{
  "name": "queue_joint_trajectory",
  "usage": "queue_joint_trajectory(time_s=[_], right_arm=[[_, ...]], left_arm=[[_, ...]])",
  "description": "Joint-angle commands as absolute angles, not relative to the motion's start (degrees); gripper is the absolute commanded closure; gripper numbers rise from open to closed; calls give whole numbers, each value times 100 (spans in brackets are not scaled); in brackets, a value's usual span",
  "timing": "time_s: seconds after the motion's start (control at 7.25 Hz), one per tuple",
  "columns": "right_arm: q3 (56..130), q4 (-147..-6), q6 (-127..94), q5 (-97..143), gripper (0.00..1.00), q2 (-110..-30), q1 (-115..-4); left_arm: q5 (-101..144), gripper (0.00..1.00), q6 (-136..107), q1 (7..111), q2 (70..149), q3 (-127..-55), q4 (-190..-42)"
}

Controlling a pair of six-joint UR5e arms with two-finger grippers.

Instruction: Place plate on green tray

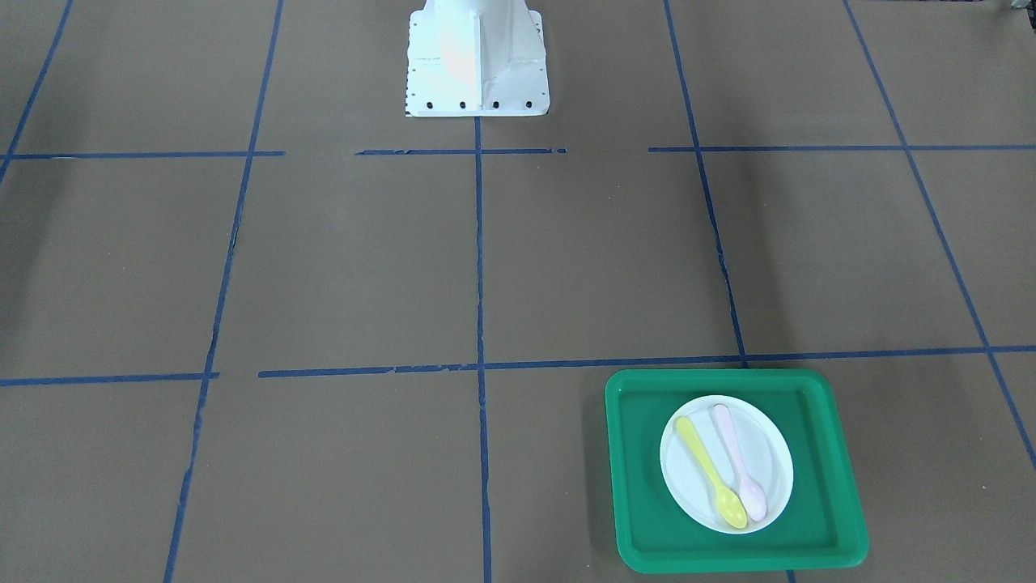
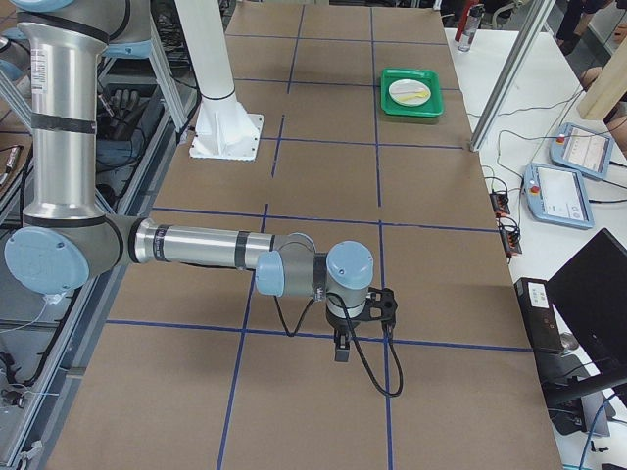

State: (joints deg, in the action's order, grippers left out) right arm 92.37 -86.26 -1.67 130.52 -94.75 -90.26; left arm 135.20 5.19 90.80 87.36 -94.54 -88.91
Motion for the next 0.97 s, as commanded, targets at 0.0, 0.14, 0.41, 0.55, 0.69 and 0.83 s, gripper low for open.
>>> queue_joint_trajectory(time_s=[0.0,0.14,0.41,0.55,0.69,0.83], right_arm=[[9237,-8631,-167,13052,0,-9475,-9026],[9237,-8622,-167,13052,0,-9475,-9026],[9237,-8631,-167,13052,0,-9475,-9026],[9237,-8622,-167,13052,0,-9475,-9026],[9237,-8622,-167,13052,0,-9475,-9026],[9237,-8631,-167,13052,0,-9475,-9026]], left_arm=[[13518,0,519,9079,8736,-9466,-8895],[13518,0,519,9070,8754,-9457,-8903],[13518,0,519,9070,8754,-9492,-8895],[13518,0,519,9079,8754,-9475,-8895],[13526,0,519,9070,8763,-9466,-8903],[13535,0,519,9070,8763,-9440,-8921]])
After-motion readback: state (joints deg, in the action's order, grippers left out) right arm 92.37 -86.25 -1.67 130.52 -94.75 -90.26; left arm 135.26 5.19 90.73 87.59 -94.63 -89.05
